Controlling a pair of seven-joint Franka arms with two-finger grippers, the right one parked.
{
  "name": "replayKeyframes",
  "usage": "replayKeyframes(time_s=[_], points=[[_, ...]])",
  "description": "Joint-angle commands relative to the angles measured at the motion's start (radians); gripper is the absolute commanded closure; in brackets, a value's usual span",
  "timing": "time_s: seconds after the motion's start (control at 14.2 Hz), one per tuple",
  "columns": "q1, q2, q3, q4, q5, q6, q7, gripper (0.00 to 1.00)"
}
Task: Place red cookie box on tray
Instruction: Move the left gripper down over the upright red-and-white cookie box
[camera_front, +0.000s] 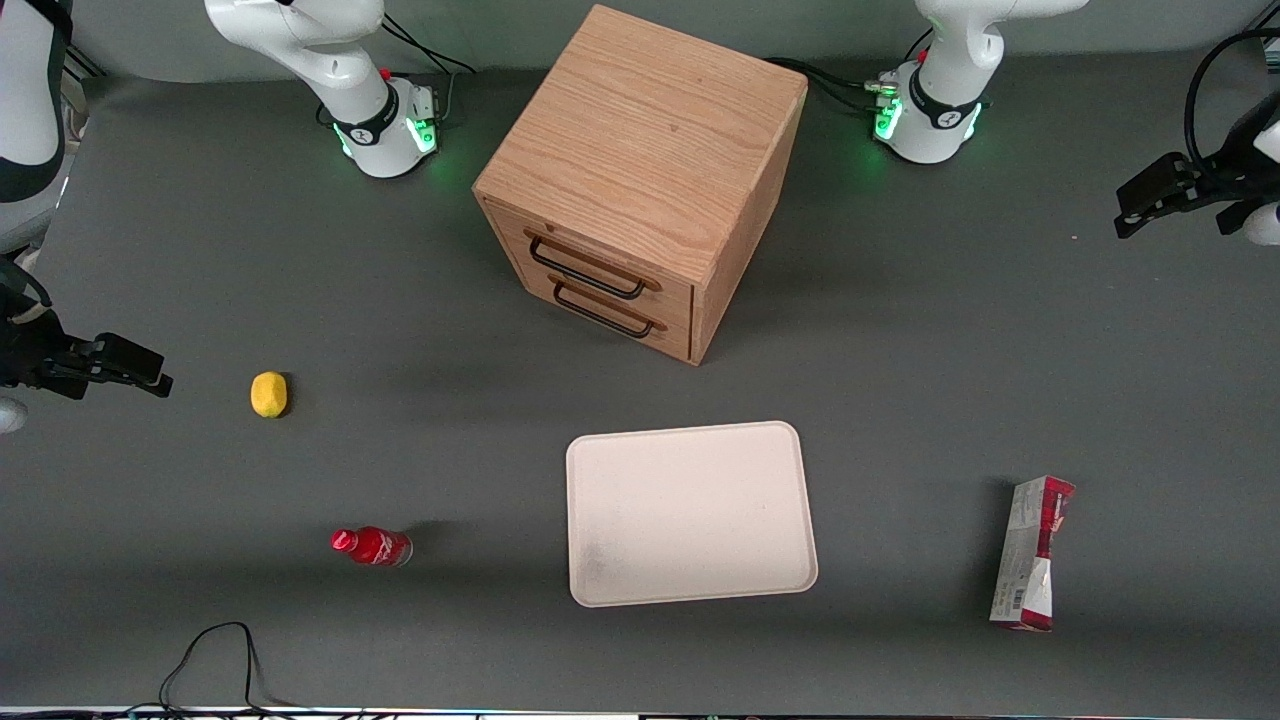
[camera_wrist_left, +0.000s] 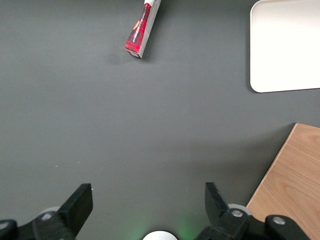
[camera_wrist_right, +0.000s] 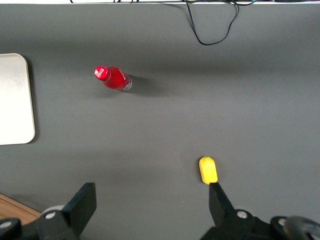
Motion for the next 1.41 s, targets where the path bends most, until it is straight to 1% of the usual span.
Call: replayKeyframes(time_s=[0.0,0.21,0.42,0.56,0.7,0.92,1.13,1.34], points=[[0.015,-0.005,-0.015,-0.021,0.015,0.01,0.008,0.0],[0.015,0.002,-0.013,-0.021,0.015,0.049,0.009,0.0],[0.012,0.074,-0.011,-0.003,0.012,0.088,0.064,0.0],[0.001,0.178,-0.011,0.072,0.018,0.141,0.109,0.0],[-0.005,0.319,-0.011,0.17,0.065,0.171,0.138,0.0],[-0.008,0.516,-0.011,0.333,0.081,0.194,0.257,0.0],[-0.007,0.645,-0.004,0.363,0.125,0.327,0.392,0.0],[-0.004,0.761,0.008,0.363,0.125,0.489,0.431,0.0]])
